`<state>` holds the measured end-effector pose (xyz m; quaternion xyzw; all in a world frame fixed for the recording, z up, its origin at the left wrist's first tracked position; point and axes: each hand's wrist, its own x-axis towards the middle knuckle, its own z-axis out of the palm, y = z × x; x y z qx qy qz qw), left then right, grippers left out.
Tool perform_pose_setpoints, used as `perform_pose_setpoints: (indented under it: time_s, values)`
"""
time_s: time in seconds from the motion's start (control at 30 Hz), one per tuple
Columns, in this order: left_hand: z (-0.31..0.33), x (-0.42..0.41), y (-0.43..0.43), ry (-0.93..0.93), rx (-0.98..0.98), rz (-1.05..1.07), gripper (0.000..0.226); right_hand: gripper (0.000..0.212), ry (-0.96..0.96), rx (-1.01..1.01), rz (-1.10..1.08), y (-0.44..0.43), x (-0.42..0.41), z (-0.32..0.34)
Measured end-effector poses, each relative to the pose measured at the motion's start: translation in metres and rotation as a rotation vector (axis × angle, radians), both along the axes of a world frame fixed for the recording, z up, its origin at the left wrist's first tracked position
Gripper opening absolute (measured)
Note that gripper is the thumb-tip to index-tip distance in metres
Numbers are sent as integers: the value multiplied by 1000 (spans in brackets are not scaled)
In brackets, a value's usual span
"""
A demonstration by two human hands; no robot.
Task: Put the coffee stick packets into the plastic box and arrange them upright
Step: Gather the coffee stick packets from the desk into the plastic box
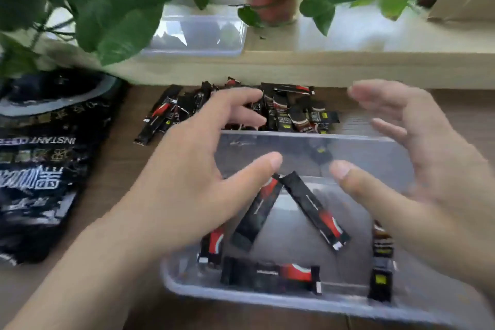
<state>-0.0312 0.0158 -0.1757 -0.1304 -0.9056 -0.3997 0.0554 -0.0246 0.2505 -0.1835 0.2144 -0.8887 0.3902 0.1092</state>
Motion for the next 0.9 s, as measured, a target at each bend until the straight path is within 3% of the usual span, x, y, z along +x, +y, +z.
perform_pose_setpoints:
  time_s: [0.07,0.27,0.43,0.67,0.77,0.83,0.9]
  values:
    - [-11,12,-6,114,-123,7,59,76,11,32,-10,-2,-11,-6]
    - [-15,11,-4,96,-55,67,54,72,-36,118,-60,-11,-7,-5]
    - [-9,17,-7,75,-36,93,47,52,-124,23,-86,-14,-2,5]
    - [-11,6,-22,91,-17,172,20,18,-283,-426,-131,-16,-14,15]
    - [-4,-17,-32,31,200,244,5,17,-356,-650,-133,-18,-32,19]
    - [3,-39,-43,8,309,323,14,16,-390,-800,-174,-13,-52,23]
    - [3,-66,-60,19,267,434,21,14,-382,-790,-244,-6,-77,23]
